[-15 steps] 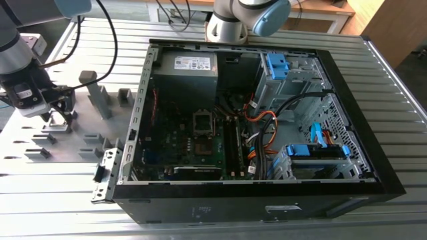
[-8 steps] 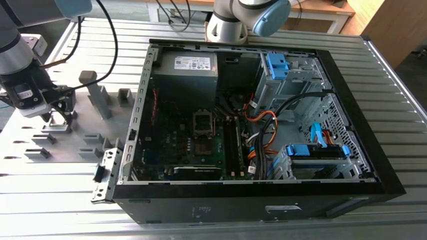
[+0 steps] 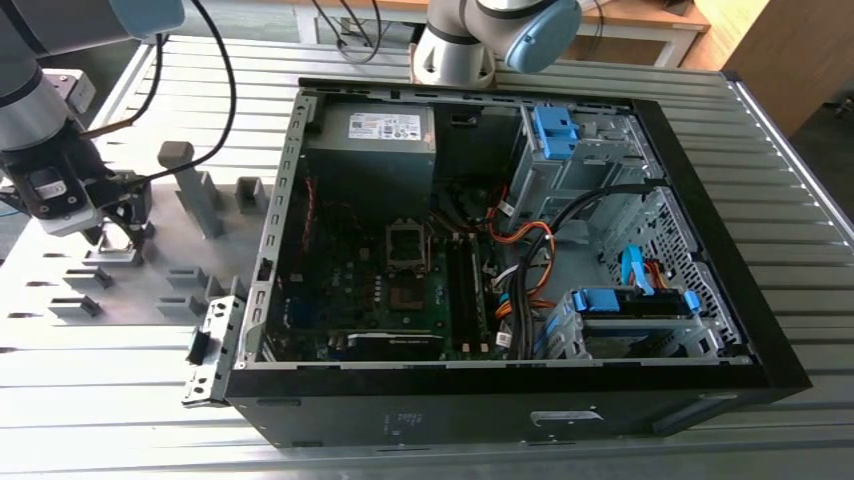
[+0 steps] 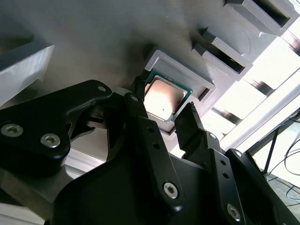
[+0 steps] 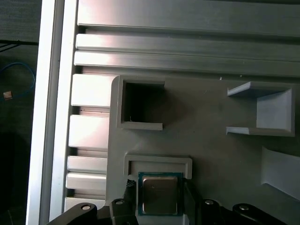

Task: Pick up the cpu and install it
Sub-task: 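Pick up the cpu and move it towards the insertion slot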

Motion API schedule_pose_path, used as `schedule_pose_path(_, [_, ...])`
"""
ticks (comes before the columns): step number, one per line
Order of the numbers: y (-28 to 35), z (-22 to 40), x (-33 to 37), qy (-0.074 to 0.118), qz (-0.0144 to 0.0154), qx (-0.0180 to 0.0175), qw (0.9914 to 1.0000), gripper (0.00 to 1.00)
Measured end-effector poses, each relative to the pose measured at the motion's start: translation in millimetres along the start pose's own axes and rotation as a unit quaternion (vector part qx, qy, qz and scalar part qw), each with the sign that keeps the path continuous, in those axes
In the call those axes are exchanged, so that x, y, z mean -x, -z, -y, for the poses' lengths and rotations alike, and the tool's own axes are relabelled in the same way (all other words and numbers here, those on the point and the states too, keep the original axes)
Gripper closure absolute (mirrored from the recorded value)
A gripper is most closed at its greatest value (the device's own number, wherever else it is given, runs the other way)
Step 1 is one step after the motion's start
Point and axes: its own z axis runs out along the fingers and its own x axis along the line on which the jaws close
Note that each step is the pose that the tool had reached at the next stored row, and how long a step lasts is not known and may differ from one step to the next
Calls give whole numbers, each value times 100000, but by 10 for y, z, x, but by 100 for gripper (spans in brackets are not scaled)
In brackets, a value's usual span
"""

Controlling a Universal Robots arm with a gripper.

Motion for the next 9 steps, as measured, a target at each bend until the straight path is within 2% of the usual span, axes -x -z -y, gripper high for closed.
schedule_pose_path(9, [-31, 1, 1, -2, 11, -16, 100000, 47])
